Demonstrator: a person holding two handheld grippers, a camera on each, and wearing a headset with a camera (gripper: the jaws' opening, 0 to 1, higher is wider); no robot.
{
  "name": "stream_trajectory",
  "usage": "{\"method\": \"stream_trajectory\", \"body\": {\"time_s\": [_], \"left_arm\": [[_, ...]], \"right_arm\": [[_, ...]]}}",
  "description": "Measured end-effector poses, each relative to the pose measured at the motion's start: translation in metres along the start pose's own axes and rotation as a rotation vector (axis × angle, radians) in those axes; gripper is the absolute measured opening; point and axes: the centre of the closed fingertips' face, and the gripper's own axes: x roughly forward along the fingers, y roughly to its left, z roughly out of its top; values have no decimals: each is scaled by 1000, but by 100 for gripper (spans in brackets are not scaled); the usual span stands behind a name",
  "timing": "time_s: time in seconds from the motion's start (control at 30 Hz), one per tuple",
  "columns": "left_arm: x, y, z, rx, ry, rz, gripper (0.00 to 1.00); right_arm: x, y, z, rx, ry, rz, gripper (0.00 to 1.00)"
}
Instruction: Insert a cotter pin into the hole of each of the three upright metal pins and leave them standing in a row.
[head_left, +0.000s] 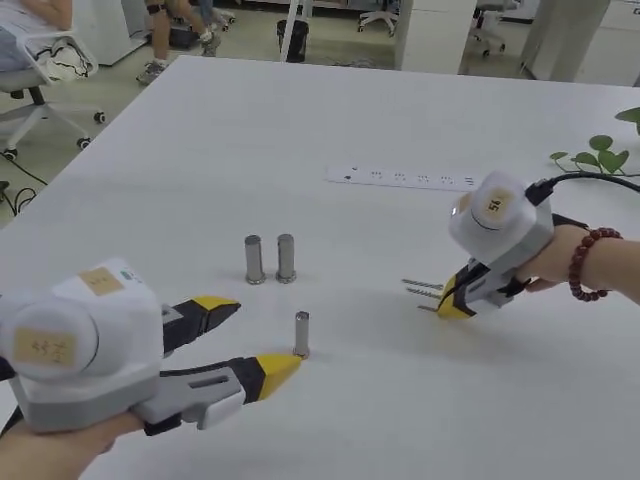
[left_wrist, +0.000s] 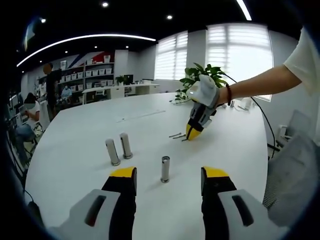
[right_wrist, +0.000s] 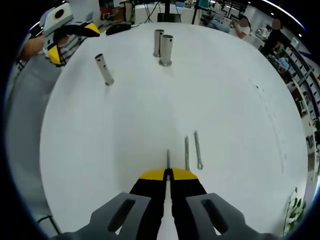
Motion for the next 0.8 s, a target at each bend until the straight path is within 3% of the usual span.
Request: {"method": "stream_trajectory", "body": {"time_s": [0.47,0.8], "left_arm": [[2,-5,2,5,5,-11,50],[4,-13,4,-5,18,-32,45]], "right_arm": [[-4,-1,-2,5,-4,-28,2],[-14,2,-1,-39,-28,-65,2]]}}
